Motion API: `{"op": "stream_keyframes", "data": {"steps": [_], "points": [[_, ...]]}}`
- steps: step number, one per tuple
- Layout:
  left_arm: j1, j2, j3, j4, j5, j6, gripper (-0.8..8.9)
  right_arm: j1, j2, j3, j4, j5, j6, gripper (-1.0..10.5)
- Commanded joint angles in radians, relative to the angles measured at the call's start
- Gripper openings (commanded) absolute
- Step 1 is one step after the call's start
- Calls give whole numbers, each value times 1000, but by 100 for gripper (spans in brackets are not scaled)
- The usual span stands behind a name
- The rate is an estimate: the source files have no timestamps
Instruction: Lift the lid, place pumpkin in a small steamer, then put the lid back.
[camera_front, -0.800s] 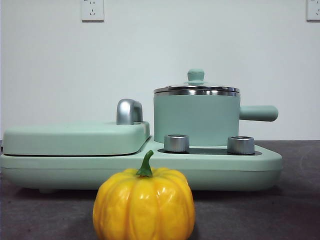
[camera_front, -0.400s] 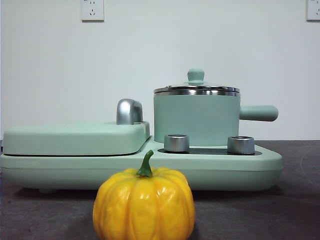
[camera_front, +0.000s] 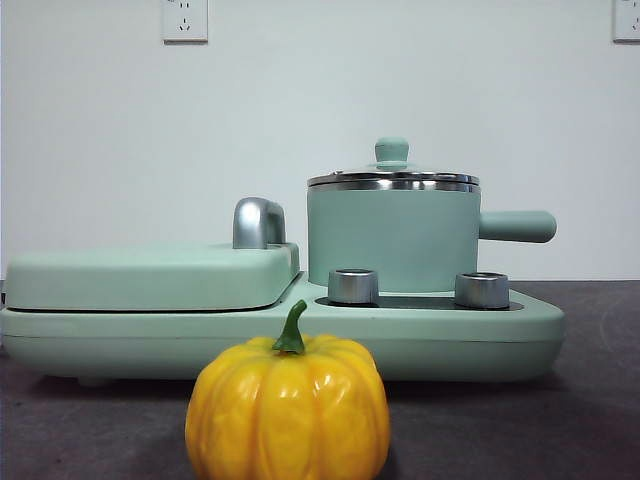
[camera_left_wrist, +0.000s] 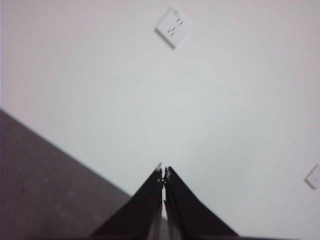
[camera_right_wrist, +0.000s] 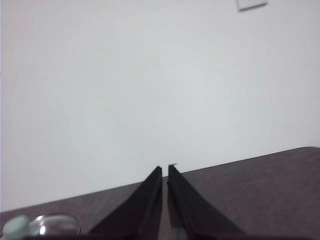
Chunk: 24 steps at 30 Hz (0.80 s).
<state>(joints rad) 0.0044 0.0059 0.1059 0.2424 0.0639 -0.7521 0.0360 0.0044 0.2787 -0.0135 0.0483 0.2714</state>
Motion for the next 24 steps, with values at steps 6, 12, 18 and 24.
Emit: {"op": "stream_keyframes", "data": {"steps": [6,12,18,24], "points": [[1,80,276,-272,-24,172,10,-1,72,214,-218,37,-7,17],[1,211,430,-354,-23,435,10,-1,198,338,-345,58,-129,16],[1,307,498,-354,-16,621,10,0,342,423,-400,-26,-266,16],[1,410,532,-355,100,648,10,0,479,473,-399,-139,-366,16]]}}
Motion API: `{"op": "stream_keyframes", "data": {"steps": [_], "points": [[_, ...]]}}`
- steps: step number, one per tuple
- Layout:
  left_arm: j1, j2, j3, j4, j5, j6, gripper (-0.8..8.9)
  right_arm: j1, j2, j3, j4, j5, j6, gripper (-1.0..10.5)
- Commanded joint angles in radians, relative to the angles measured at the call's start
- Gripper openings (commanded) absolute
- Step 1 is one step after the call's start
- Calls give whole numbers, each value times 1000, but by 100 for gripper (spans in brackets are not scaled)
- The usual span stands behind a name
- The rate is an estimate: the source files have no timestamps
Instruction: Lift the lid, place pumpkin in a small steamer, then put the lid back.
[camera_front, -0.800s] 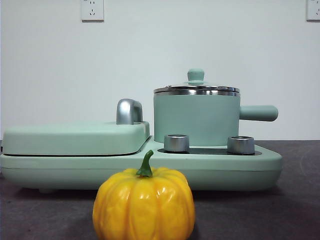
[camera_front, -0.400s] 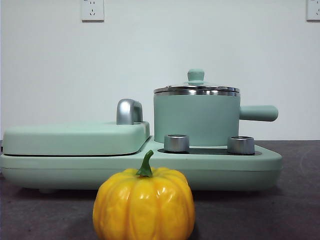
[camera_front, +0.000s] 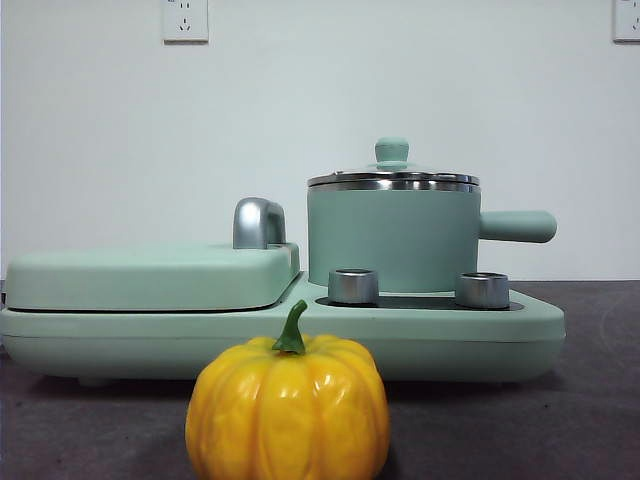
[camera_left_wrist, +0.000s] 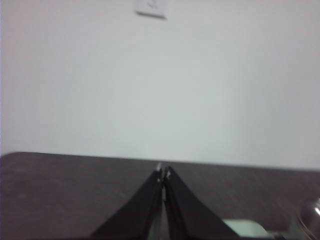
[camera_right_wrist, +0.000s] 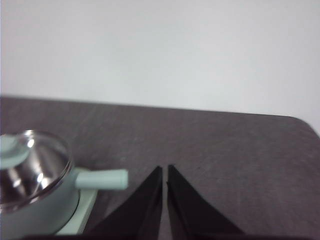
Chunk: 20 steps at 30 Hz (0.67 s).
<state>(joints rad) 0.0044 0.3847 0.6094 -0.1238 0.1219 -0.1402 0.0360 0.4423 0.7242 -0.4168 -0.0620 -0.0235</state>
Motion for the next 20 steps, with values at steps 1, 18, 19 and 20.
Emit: {"op": "stream_keyframes", "data": {"steps": [1,18,19,20], "points": [[1,55,35,11,66,36,10,0,61,33,5,-47,-86,17],[-127,466,179,4,243,257,10,1,290,50,19,-284,-202,18],[-140,484,189,4,243,268,10,1,293,50,20,-286,-203,18],[-153,502,200,4,243,280,10,1,296,50,21,-286,-206,18]]}}
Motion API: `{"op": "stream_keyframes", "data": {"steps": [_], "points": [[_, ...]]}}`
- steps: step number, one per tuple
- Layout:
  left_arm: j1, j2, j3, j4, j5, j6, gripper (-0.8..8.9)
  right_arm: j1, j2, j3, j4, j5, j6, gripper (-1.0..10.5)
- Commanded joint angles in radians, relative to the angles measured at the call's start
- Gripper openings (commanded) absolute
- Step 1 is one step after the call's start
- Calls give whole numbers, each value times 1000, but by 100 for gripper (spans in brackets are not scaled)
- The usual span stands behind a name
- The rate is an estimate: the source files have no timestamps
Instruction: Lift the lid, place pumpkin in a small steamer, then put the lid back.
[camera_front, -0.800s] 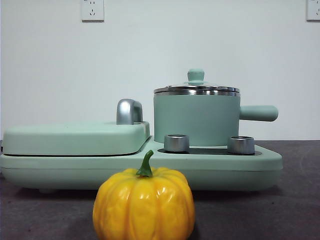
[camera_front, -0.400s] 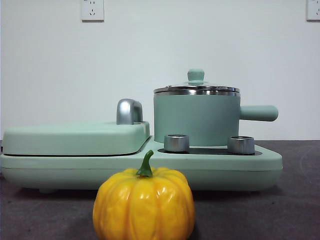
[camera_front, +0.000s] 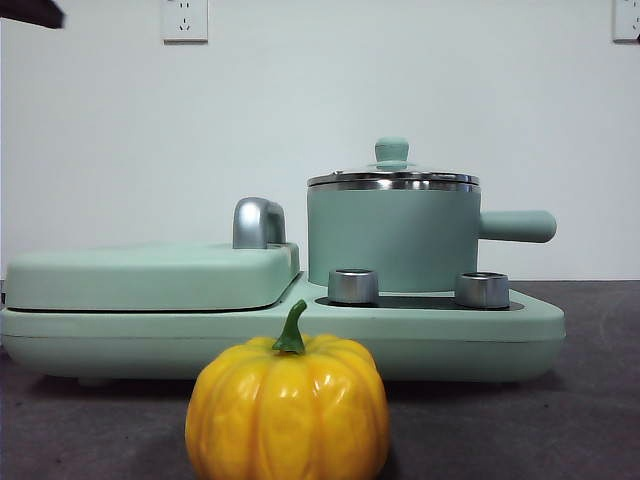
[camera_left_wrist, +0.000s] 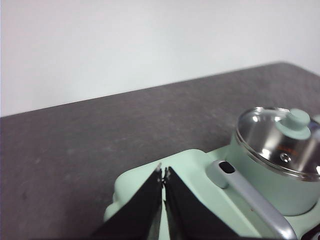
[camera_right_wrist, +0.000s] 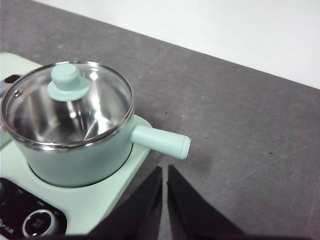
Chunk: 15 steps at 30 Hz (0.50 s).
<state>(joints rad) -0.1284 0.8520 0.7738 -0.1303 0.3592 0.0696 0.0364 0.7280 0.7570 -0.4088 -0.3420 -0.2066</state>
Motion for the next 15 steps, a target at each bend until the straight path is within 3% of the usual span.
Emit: {"op": "stream_keyframes", "data": {"steps": [1,8,13,15], "points": [[-35,56,48,10,6,85,10,1,13,18,12,-6,-28,18],[-122,169,122,-12,6,211,20,1,16,18,12,-6,-45,30],[-174,222,148,-11,5,220,209,2,16,18,13,-6,-49,241],[-189,232,153,-6,5,220,242,2,16,18,13,-5,-49,248]]}}
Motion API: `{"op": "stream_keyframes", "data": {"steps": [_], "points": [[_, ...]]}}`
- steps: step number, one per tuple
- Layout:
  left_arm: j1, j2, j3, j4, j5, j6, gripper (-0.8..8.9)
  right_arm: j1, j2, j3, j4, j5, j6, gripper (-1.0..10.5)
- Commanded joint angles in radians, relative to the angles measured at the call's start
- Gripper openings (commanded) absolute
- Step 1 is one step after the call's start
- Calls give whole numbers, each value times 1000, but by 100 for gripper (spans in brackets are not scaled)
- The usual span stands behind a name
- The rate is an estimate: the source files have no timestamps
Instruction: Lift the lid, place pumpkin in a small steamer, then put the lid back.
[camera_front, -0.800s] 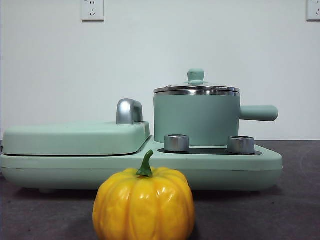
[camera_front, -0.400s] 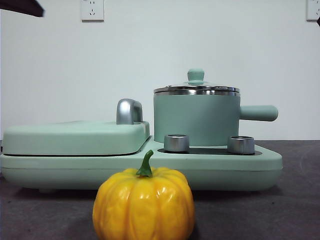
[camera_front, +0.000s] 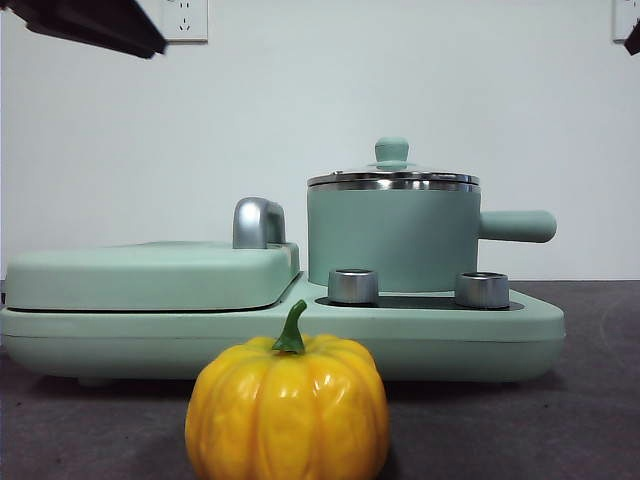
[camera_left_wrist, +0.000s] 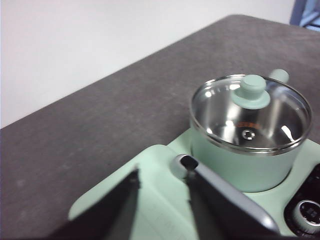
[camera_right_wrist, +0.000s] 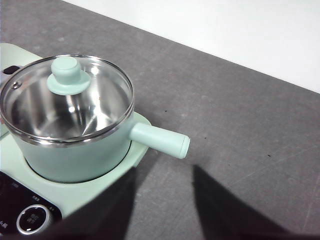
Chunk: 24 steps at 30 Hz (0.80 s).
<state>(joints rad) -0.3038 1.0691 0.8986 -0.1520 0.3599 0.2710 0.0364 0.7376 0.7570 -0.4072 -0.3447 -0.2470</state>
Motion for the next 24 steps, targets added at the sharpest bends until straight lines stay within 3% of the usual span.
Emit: {"op": "stream_keyframes", "data": {"steps": [1,16,24], "points": [[-25,21,30,21,5,18,250,2,6,18,12,-3,-8,248],[-222,262,65,320,4,-68,250,42,6,18,19,8,-7,248],[-284,417,153,370,3,-82,250,42,6,18,18,8,-3,248]]}}
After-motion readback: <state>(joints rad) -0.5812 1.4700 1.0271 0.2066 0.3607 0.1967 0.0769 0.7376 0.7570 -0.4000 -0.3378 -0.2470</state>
